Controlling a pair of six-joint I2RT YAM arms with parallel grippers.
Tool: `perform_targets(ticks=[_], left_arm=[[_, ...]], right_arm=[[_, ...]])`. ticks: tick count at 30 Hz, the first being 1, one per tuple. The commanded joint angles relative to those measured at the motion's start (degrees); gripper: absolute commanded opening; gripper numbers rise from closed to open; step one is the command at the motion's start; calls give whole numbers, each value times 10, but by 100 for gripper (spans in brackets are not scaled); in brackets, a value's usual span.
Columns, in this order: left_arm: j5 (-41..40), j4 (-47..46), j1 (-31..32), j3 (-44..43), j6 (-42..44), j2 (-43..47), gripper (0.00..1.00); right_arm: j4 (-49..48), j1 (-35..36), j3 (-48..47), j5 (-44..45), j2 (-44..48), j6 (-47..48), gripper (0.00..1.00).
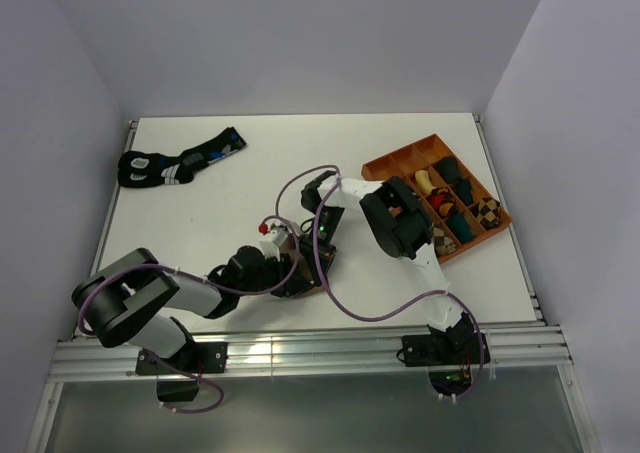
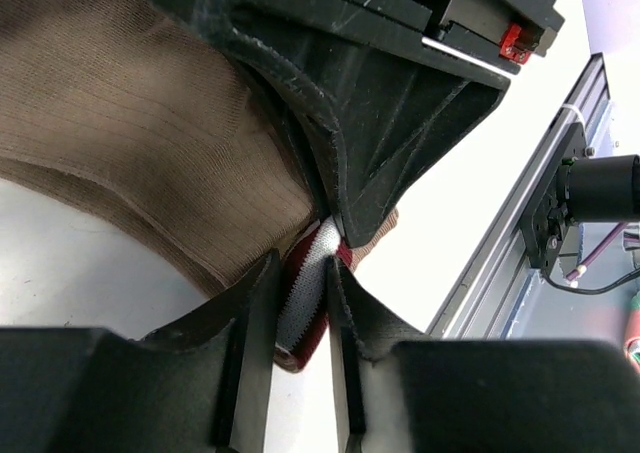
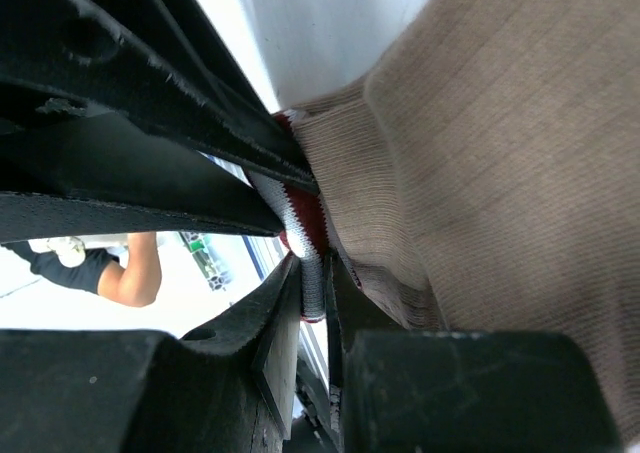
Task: Roll the socks
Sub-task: Roll the sock at the center of the board.
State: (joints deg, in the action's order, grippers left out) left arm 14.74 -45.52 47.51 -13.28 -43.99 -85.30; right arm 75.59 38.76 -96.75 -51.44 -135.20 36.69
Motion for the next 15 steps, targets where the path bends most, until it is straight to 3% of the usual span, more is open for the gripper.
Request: perform_targets(ticks=[1,6,10,15], left_arm=[[13,61,8,-15,19,-10,28],[16,99,8,-32,12,-17,13],[13,138,8,-43,-5,-19,0],[9,189,7,-53,-37,-12,0]], right_arm=[[-62,-8,-6,52,-9,-5,18],[-95,-8,9,70,7,-22,21],[-145,-8,38,99,41,-58,37],[-204,-9,73,143,105,-88,48]])
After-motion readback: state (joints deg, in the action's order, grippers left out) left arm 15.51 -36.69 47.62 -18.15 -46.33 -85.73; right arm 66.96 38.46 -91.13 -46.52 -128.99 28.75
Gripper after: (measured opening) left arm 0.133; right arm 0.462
